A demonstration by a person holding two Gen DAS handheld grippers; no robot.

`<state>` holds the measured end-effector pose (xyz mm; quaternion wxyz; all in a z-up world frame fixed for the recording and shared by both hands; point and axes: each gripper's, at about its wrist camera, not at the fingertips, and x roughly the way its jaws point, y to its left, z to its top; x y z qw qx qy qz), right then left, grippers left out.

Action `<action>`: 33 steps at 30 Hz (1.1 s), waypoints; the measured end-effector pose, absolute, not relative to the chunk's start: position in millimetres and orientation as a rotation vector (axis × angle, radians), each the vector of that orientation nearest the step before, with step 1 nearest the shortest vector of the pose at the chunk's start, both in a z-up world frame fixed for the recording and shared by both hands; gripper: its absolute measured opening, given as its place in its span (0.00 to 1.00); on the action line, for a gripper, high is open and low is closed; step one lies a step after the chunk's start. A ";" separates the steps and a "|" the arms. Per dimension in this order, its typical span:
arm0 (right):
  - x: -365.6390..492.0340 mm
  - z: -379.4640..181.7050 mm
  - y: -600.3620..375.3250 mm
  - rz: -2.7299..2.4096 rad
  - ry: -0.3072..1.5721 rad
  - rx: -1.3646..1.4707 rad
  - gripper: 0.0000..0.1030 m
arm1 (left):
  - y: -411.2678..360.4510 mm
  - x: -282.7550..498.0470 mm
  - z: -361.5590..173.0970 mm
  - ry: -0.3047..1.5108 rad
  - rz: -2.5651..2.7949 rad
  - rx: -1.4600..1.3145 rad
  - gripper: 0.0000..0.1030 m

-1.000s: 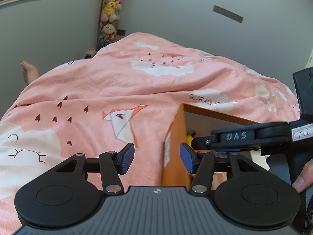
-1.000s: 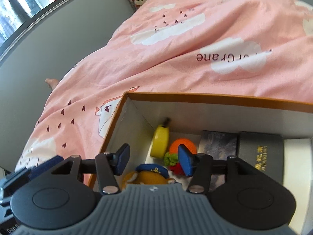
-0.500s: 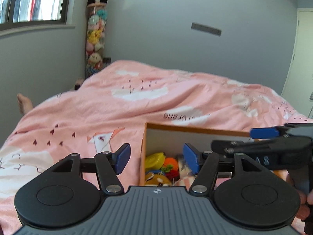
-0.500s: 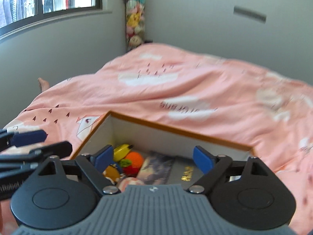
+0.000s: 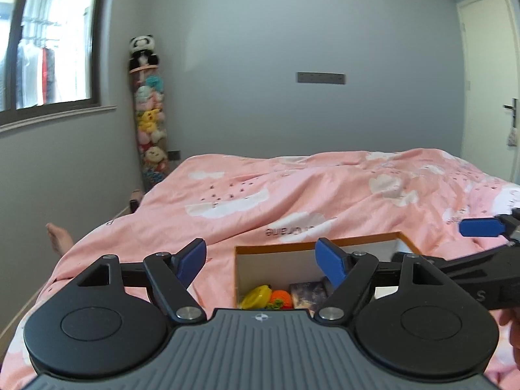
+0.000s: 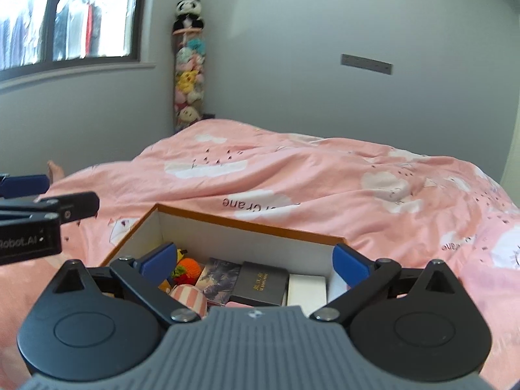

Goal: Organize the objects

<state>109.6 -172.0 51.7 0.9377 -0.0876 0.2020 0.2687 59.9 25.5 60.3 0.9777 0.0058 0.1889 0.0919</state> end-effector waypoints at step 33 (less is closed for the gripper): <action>76.5 4.4 -193.9 0.516 0.624 -0.203 0.99 | 23.3 34.7 1.4 0.661 0.142 -0.106 0.92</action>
